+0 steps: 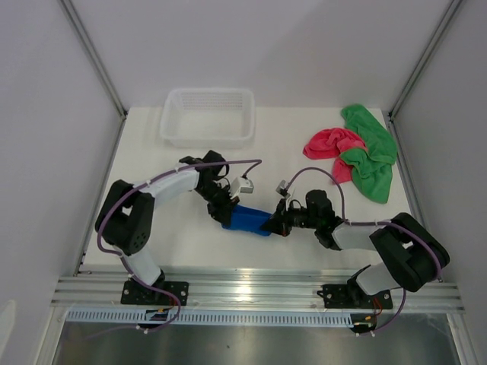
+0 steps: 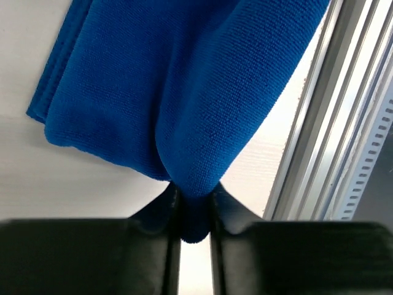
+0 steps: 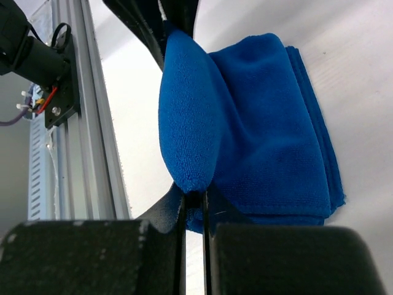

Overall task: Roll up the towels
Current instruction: Roll the towel

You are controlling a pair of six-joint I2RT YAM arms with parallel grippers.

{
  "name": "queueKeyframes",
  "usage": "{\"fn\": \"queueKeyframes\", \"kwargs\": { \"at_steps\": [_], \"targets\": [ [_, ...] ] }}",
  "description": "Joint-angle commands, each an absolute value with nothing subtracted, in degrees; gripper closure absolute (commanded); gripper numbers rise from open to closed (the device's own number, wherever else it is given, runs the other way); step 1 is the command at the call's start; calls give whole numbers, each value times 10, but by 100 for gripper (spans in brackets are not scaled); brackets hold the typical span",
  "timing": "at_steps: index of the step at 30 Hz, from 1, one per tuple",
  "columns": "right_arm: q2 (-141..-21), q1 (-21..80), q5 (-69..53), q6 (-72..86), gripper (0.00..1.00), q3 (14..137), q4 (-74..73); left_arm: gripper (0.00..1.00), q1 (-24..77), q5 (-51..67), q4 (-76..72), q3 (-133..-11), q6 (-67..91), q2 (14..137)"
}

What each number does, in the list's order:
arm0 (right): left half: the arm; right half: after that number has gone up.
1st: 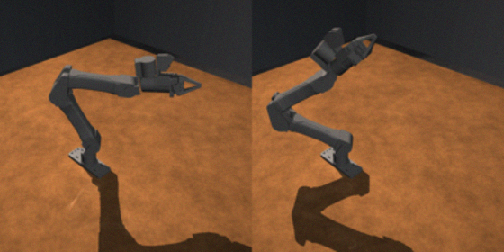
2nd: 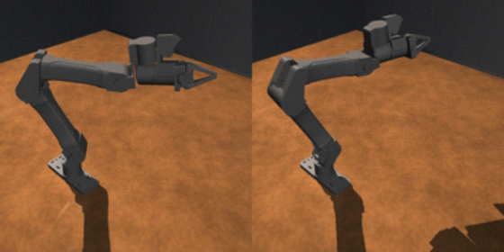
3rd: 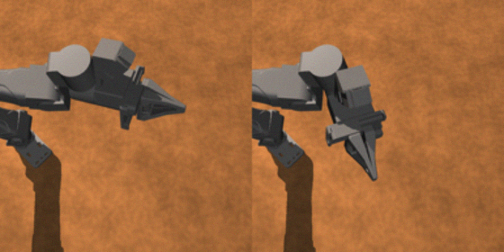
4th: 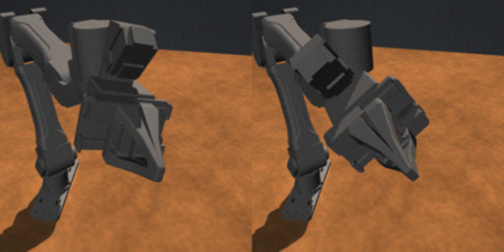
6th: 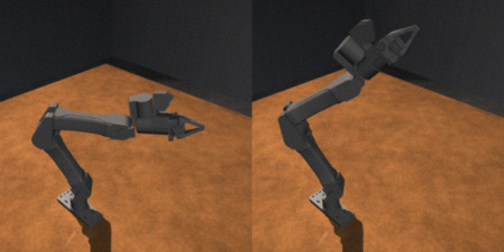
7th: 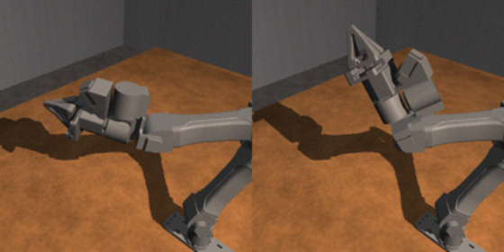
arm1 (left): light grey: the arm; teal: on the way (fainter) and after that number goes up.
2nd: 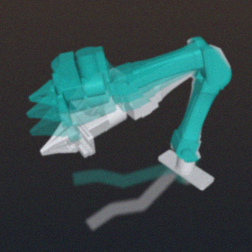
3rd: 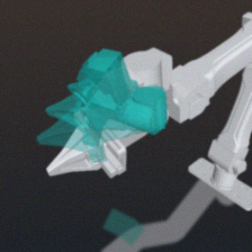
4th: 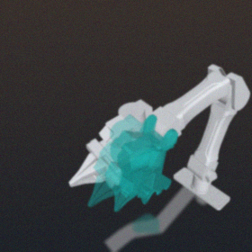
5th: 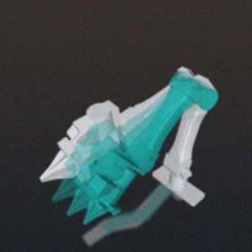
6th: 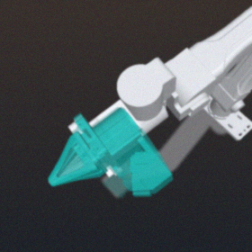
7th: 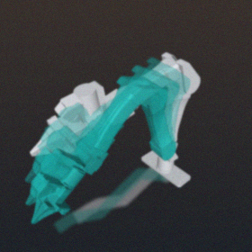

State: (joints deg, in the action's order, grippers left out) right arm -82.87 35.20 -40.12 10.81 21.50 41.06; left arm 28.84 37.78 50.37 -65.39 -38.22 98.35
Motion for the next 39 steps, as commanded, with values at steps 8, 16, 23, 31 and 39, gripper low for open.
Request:
{"fn": "queueKeyframes", "kwargs": {
  "at_steps": [8,16,23,31,39],
  "targets": [
    [-813,336,-428,171,100,252,295,99,286,470,632,-714,-369,1014],
    [-841,281,-438,244,100,264,286,83,283,475,613,-735,-307,1033],
    [-968,251,-490,306,100,341,279,78,263,346,529,-775,-187,1083],
    [-988,221,-518,325,100,360,257,53,252,314,509,-792,-201,1073],
    [-1010,220,-531,341,100,367,275,39,250,437,511,-794,-199,1104]
  ]
}}
